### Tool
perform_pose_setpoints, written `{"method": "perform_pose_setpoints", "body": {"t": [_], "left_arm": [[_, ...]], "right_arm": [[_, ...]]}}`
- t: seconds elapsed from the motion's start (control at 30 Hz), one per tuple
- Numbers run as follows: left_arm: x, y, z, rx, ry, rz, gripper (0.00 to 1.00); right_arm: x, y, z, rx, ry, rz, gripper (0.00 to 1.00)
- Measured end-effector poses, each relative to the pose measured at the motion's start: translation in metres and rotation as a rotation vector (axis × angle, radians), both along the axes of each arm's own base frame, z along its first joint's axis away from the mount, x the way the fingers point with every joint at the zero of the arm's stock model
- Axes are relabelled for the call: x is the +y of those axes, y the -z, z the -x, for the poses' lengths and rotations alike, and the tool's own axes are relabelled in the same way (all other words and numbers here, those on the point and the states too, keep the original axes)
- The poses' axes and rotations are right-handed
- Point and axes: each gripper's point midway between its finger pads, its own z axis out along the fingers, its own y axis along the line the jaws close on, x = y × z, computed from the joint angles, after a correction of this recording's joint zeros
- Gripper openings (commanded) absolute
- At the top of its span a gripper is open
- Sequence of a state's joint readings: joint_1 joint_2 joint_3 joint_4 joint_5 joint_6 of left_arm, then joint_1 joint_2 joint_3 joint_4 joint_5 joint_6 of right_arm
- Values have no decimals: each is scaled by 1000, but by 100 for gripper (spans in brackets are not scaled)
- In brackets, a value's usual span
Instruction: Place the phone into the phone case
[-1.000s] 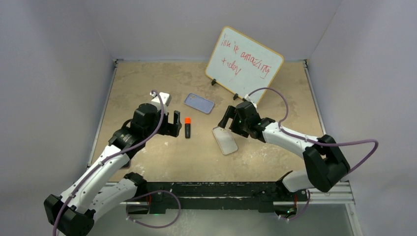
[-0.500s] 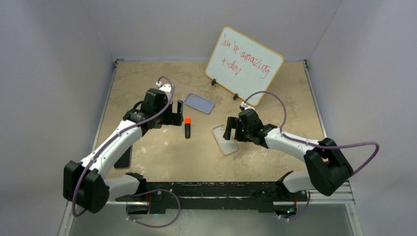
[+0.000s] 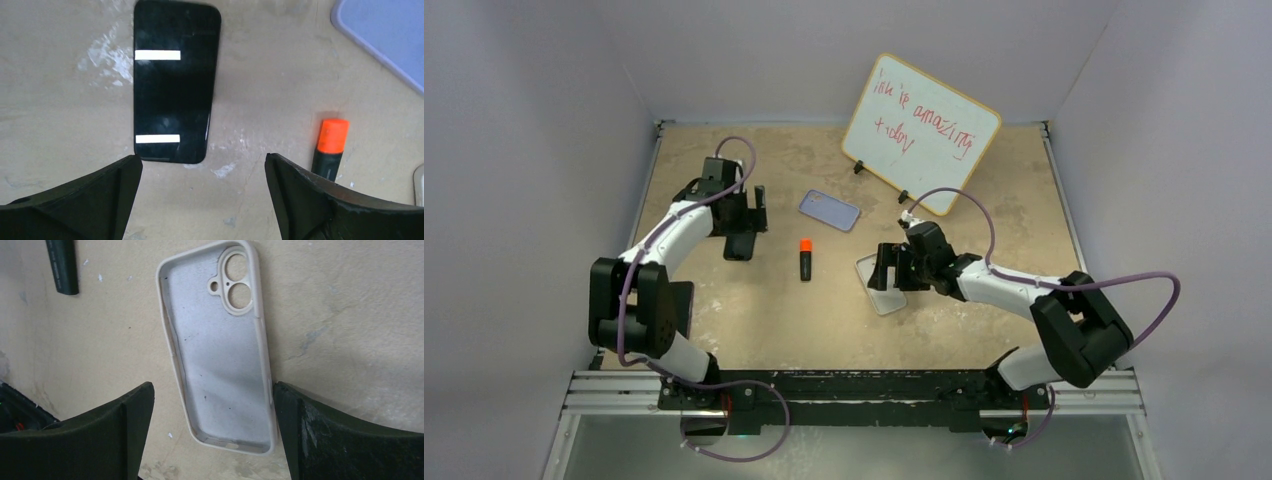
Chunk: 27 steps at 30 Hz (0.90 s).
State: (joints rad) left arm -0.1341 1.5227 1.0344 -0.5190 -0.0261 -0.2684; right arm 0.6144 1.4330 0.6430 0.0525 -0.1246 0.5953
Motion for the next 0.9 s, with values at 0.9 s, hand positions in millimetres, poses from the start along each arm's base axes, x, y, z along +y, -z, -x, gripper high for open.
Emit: {"method": "perform_pose_setpoints", "body": {"t": [0.9], "left_arm": [[14, 54, -58, 135, 18, -134, 99]], "right_arm": [[14, -52, 18, -40, -14, -208, 83]]}}
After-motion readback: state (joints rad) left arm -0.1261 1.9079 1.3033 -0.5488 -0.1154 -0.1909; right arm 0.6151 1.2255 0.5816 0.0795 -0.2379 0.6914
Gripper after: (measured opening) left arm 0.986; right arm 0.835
